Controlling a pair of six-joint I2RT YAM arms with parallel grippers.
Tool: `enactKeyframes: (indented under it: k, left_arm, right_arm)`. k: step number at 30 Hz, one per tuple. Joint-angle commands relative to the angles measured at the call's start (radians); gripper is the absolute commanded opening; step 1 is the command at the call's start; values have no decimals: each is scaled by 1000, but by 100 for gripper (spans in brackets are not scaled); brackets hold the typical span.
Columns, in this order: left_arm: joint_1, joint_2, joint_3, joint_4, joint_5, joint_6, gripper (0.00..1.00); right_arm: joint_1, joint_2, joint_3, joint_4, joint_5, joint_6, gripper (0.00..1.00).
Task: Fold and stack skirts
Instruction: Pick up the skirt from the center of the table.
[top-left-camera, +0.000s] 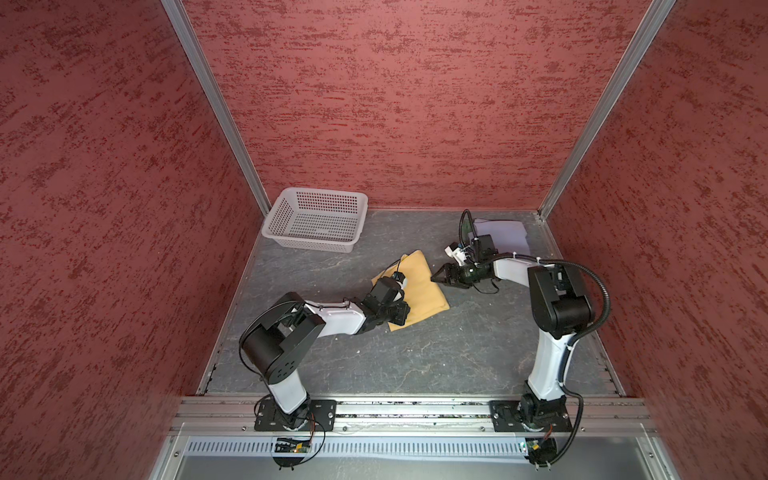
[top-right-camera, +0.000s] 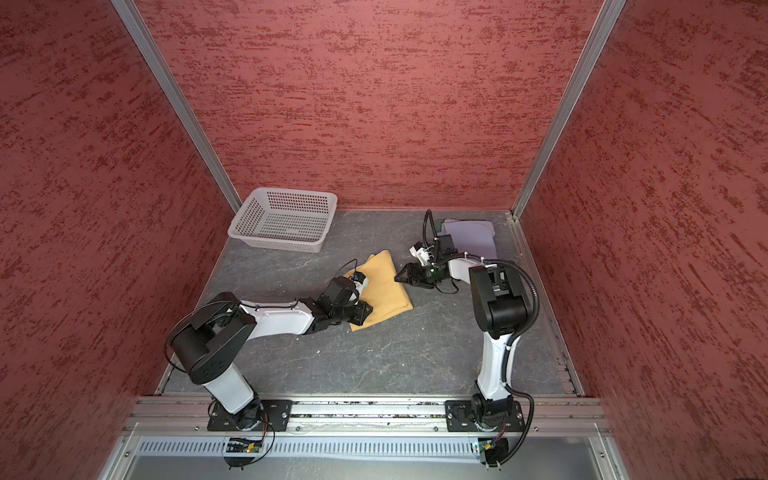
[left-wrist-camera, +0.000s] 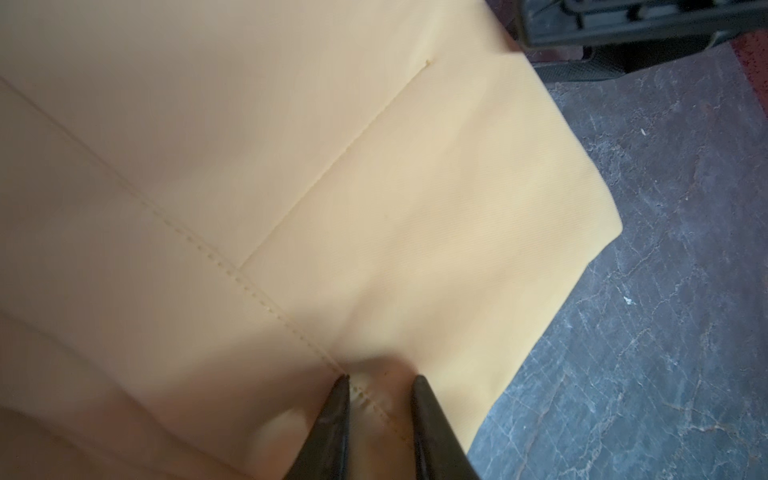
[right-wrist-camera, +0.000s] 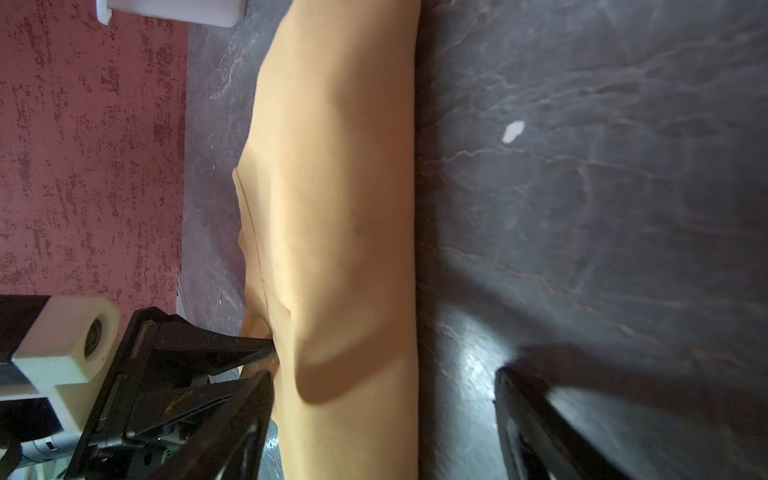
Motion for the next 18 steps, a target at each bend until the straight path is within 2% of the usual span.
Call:
enactKeyframes:
  k: [1,13,18]
  left_arm:
    - [7,36,-51,-127,15,9,27]
    - [10,40,-73,-92,27,2,27]
    - [14,40,-77,-88,32,3,27]
  right_arm:
    - [36,52,15,-1,-2,-18,82]
    - [120,138,58,36,-9,38,77]
    - [142,169,77,53,-10,63,71]
